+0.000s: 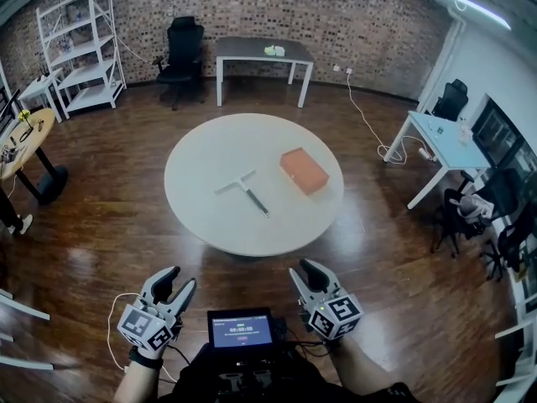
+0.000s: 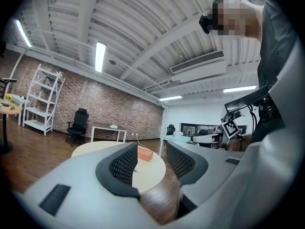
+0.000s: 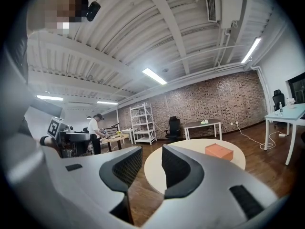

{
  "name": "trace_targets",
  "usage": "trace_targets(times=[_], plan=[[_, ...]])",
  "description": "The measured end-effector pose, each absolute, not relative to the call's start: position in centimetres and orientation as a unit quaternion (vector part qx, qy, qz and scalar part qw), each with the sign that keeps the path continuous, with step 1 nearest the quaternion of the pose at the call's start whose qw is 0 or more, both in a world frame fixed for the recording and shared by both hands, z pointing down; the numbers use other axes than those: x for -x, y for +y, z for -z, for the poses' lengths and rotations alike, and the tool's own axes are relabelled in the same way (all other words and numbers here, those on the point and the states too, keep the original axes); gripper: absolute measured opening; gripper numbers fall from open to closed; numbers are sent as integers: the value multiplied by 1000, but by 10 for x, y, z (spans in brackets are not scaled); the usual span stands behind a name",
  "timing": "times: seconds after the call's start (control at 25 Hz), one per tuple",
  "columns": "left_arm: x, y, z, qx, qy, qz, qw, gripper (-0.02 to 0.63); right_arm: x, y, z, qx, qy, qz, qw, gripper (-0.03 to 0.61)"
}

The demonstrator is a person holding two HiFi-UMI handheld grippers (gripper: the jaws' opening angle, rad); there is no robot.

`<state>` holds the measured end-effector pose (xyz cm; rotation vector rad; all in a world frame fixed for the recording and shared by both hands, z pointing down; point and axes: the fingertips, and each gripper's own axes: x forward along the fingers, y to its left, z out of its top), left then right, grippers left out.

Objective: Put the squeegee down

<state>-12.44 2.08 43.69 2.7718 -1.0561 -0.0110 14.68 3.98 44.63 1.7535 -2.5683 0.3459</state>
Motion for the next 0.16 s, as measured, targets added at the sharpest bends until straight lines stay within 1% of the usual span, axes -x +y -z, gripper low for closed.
trace_targets(times=[0.16], plan=[[126, 19, -438, -930, -357, 4, 87, 201, -145, 36, -447, -558, -823, -110, 8, 153]])
